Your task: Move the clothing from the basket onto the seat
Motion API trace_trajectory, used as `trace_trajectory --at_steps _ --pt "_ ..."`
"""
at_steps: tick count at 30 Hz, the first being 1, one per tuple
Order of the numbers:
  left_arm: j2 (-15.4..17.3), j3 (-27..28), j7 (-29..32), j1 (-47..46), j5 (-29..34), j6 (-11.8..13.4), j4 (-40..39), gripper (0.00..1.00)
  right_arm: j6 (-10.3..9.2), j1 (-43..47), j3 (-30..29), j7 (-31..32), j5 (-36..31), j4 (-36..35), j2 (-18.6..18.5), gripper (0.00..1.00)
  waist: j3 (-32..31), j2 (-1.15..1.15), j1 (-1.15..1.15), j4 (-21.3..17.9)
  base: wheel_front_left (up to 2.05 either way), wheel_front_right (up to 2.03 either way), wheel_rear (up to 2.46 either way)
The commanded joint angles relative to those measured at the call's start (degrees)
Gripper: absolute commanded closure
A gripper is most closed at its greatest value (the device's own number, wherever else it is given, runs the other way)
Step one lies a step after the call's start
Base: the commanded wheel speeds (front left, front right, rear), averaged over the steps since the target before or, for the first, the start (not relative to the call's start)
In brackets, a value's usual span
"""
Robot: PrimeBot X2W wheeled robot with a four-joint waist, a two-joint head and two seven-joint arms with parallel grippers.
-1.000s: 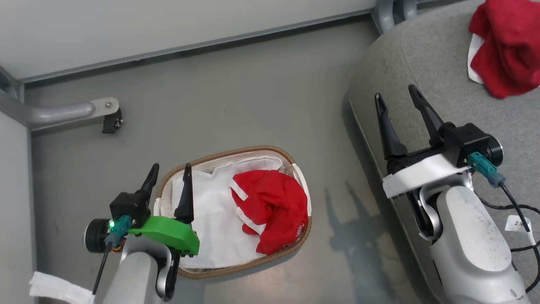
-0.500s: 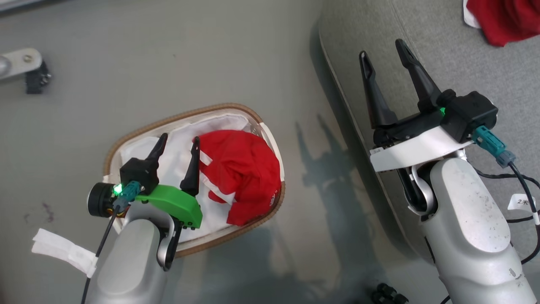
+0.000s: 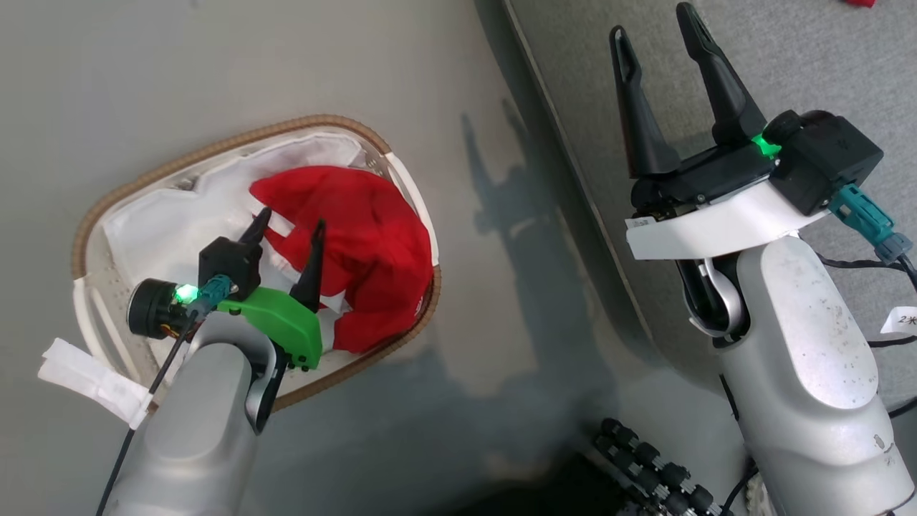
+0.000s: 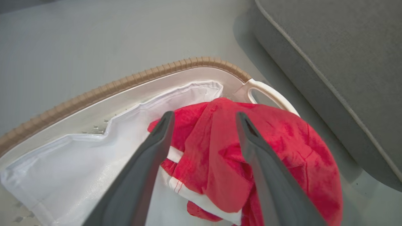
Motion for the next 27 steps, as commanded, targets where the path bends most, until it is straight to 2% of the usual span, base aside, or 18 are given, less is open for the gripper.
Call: trace_trajectory --at_steps 1,5,15,27 --pt "1.0 -0.8 0.0 -1.3 -0.7 -0.2 1.1 0.0 -0.08 -0.8 0.1 0.0 0.4 -0.3 0.0 0.0 3.2 0.0 -0.01 -2.4 0.0 0.0 0.0" --pt "2.1 -3.0 0.0 -2.7 -1.7 -0.2 3.9 0.0 -0.08 -1.3 1.0 0.0 0.5 -0.9 0.0 0.0 4.8 0.0 -0.01 -3.0 0.0 0.0 0.0" --pt "1.2 -6.2 0.0 -6.9 -4.2 -0.2 10.1 0.0 -0.08 -2.3 1.6 0.0 0.0 -2.3 -0.1 0.0 8.4 0.0 -0.01 -3.1 0.0 0.0 0.0" --pt "1.6 -13.6 0.0 -11.9 -5.7 -0.2 14.3 0.0 -0.08 -2.5 0.6 0.0 -0.7 -3.7 0.0 0.0 11.2 0.0 -0.01 -2.6 0.0 0.0 0.0"
